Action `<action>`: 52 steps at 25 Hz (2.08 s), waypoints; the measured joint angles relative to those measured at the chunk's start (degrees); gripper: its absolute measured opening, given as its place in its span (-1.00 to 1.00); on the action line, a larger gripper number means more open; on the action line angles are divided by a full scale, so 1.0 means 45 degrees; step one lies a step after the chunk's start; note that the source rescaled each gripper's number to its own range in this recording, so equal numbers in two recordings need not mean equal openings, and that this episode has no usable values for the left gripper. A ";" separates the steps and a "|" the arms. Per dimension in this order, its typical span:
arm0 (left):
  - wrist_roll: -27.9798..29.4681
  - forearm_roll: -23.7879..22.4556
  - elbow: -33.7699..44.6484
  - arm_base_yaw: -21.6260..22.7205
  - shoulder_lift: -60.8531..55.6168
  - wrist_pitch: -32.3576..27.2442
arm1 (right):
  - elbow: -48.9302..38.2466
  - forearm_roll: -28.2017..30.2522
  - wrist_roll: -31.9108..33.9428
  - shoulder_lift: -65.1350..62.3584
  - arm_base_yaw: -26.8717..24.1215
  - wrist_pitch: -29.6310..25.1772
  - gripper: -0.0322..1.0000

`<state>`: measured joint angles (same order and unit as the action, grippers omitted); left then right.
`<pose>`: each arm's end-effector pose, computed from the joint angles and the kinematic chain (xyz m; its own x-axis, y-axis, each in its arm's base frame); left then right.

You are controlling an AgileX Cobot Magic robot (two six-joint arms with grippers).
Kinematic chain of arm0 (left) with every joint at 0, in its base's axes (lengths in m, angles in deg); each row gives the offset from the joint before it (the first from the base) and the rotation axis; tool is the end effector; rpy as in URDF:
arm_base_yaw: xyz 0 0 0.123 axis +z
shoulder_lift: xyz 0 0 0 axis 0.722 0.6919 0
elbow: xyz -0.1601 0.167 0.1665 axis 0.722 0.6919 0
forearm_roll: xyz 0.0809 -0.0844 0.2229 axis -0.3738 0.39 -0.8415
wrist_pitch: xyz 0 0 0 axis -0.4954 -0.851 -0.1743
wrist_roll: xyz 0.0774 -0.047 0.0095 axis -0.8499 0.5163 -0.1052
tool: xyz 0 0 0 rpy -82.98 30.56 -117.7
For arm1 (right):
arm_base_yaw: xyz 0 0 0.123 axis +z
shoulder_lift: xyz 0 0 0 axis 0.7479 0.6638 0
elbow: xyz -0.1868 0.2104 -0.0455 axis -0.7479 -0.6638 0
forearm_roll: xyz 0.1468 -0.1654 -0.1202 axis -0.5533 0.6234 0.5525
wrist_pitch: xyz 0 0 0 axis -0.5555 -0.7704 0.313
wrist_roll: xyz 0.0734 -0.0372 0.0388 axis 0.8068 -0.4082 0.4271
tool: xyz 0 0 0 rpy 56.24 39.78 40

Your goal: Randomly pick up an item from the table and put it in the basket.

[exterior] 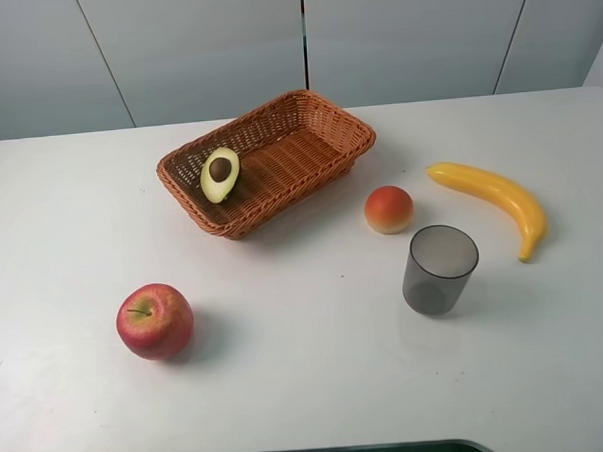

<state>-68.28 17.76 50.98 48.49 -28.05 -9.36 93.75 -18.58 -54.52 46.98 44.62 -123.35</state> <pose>-0.0073 0.0012 0.2787 -0.4619 -0.0282 -0.8865 -0.0588 0.9983 -0.0012 0.0743 -0.0098 0.3091 -0.7139 0.2039 -0.6699 0.2160 0.9741 0.0663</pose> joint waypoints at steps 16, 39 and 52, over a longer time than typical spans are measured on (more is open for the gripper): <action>0.0000 0.0000 0.0000 0.0000 0.0000 0.0000 | -0.1974 -0.0243 -0.1288 -0.5487 0.0000 -0.0456 1.00; 0.0044 0.0000 0.0000 0.0000 0.0000 0.0000 | -0.1974 -0.0907 -0.2206 -0.6678 0.0731 -0.0426 1.00; 0.0049 0.0000 0.0000 0.0000 0.0000 0.0000 | -0.1974 -0.0907 -0.2230 -0.6678 0.1191 -0.0426 1.00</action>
<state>-68.06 17.76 50.98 48.49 -28.05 -9.36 84.87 -22.66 -64.55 16.93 49.98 -125.27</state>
